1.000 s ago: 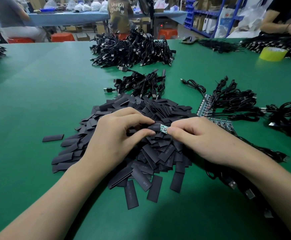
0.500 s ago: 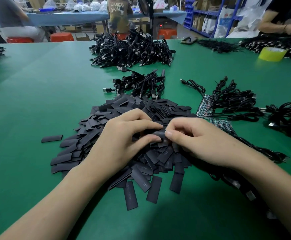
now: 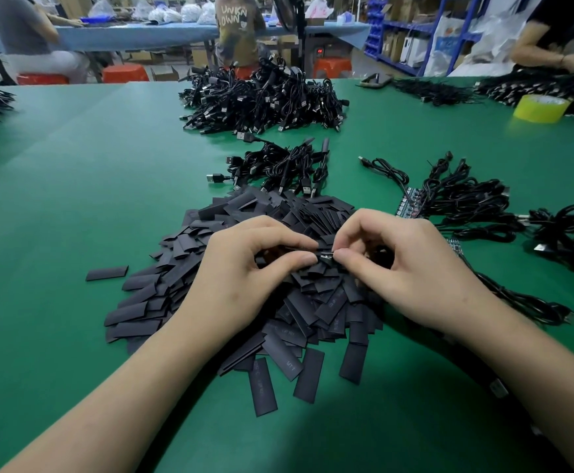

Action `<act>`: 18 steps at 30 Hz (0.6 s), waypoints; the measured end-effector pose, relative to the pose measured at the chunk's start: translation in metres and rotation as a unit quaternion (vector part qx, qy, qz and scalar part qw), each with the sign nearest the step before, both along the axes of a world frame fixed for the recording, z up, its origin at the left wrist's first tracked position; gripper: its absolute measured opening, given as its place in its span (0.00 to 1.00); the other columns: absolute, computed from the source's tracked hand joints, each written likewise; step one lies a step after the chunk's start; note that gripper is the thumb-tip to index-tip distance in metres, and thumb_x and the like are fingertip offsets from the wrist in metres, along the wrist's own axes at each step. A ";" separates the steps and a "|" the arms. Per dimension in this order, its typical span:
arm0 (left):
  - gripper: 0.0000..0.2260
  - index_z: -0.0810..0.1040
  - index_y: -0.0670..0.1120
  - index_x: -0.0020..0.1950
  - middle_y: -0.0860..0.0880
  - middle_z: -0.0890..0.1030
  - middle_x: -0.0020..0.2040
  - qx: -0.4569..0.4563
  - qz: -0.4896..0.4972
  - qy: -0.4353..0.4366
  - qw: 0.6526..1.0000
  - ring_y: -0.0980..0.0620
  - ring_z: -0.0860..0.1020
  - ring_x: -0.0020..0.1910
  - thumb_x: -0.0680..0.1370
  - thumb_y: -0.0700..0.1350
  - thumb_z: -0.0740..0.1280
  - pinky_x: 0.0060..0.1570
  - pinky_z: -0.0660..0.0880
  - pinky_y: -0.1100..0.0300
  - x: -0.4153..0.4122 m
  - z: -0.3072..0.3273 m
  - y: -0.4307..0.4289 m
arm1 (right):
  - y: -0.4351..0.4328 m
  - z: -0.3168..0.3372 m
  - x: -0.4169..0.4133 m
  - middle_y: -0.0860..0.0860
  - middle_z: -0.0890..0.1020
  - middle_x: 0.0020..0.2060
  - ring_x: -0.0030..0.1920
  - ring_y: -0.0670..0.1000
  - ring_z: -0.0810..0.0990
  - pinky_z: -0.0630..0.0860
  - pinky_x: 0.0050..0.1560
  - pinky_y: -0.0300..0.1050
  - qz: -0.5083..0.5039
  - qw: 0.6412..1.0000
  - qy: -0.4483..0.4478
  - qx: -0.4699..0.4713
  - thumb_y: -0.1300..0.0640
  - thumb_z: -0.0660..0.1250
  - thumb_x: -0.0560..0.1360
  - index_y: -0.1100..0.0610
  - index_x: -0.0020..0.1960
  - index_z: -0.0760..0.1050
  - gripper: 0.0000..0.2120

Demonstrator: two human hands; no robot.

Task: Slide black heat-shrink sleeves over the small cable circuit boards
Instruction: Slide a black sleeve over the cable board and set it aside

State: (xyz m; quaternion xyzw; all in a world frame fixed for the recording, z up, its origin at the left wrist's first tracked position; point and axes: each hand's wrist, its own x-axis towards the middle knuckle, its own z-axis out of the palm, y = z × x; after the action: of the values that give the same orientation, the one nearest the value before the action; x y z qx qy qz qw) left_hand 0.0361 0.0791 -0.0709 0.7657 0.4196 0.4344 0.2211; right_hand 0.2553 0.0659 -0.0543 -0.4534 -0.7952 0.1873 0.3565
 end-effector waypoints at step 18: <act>0.05 0.86 0.50 0.53 0.55 0.82 0.46 0.046 -0.007 0.032 0.998 0.56 0.80 0.47 0.79 0.44 0.73 0.46 0.70 0.69 0.001 -0.004 -0.001 | -0.001 0.004 0.002 0.44 0.83 0.37 0.40 0.45 0.82 0.78 0.40 0.48 0.002 0.992 -0.036 0.119 0.61 0.76 0.74 0.51 0.46 0.83 0.06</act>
State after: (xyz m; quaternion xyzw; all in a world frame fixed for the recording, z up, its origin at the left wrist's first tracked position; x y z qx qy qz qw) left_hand 0.0367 0.0783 -0.0748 0.7915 0.4001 0.4275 0.1751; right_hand 0.2568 0.0652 -0.0502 -0.4123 -0.8254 0.0755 0.3783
